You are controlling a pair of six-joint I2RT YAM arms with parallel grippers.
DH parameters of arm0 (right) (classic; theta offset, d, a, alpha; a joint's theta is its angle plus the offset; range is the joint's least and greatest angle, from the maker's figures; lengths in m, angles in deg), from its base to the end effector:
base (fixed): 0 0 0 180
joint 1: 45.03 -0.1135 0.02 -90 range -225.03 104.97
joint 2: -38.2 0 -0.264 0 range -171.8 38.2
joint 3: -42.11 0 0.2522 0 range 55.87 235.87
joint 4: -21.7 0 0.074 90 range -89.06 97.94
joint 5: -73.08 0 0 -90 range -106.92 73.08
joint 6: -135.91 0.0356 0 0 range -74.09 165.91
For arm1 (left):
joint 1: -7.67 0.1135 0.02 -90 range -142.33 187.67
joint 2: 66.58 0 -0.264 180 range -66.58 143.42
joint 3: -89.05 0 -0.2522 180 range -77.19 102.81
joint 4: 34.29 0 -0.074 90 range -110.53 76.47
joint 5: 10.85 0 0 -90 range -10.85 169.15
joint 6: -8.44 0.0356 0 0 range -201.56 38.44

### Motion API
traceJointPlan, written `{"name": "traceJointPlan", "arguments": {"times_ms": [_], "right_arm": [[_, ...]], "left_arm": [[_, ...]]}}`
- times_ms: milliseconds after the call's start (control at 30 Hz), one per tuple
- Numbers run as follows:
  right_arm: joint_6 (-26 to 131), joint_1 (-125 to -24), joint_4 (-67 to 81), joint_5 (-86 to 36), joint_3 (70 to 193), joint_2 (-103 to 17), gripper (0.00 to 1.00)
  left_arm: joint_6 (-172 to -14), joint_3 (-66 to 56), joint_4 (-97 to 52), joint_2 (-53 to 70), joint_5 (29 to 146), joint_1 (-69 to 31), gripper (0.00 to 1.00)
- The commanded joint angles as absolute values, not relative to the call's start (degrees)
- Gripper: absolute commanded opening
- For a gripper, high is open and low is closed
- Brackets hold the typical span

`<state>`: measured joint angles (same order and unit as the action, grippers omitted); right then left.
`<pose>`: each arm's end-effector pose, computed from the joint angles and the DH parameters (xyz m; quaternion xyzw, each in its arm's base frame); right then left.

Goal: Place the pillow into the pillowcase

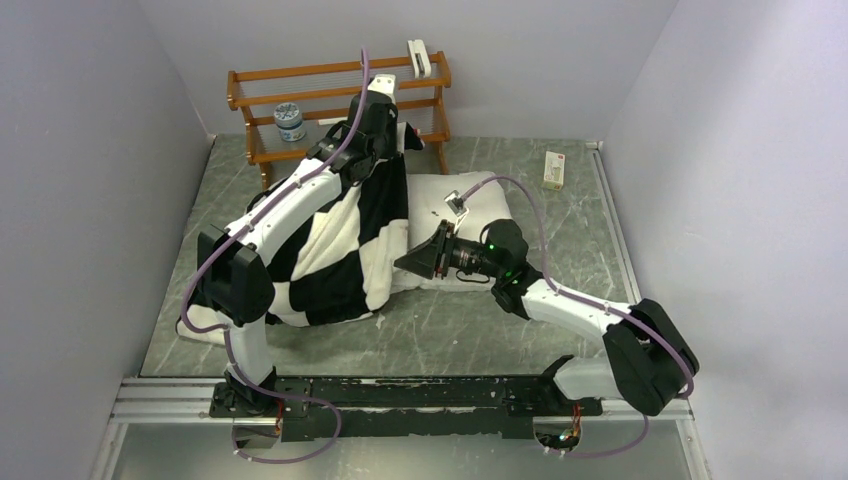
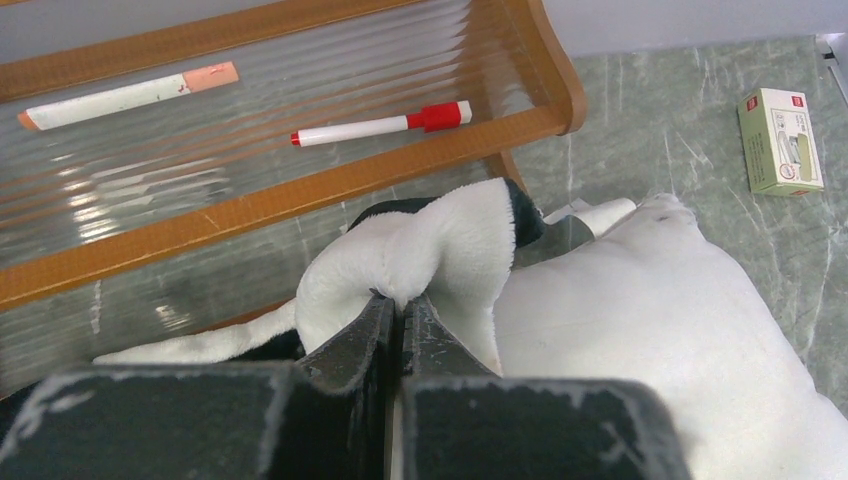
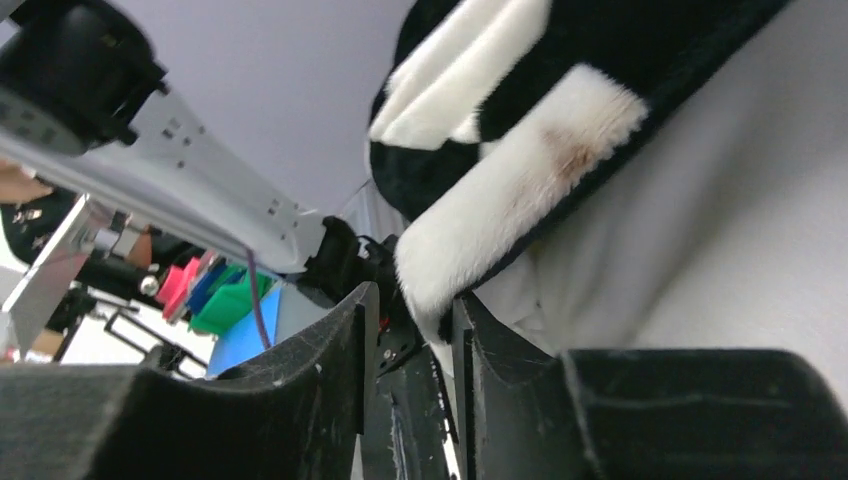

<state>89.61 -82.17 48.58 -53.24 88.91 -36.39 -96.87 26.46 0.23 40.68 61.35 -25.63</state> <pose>0.2070 0.1832 0.2488 -0.1795 0.6886 0.6013 0.3634 0.3778 -0.2351 0.3655 0.0470 0.8332 -0.1019 0.5415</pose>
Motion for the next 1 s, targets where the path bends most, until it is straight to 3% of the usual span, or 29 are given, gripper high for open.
{"name": "traceJointPlan", "arguments": {"times_ms": [0,133,300,500,567,667,700,967], "right_arm": [[88.0,-82.6,54.0,-60.7,90.0,-34.7,0.33],[86.4,-82.7,50.7,-58.5,90.6,-35.5,0.24],[83.5,-83.3,46.1,-52.5,90.6,-35.9,0.41],[79.5,-83.6,44.5,-49.0,91.1,-37.5,0.45],[79.9,-83.6,45.7,-50.1,91.3,-38.2,0.34],[80.8,-83.6,43.7,-51.5,92.2,-36.4,0.04],[80.8,-83.6,39.9,-51.3,93.3,-34.6,0.0],[82.3,-83.5,-8.6,-31.4,104.8,-14.4,0.0]], "left_arm": [[-96.2,25.9,-4.5,39.7,60.7,-25.0,0.05],[-96.4,25.2,-4.7,39.7,60.7,-25.0,0.05],[-96.4,24.3,-5.0,39.3,60.6,-25.0,0.05],[-96.5,25.2,-4.8,39.4,60.6,-25.0,0.05],[-96.5,25.5,-4.7,39.6,60.6,-25.0,0.05],[-96.6,25.5,-4.7,39.7,60.6,-25.0,0.05],[-96.7,25.3,-4.8,39.7,60.7,-25.0,0.05],[-98.3,22.4,-7.1,39.5,64.7,-25.3,0.05]]}}
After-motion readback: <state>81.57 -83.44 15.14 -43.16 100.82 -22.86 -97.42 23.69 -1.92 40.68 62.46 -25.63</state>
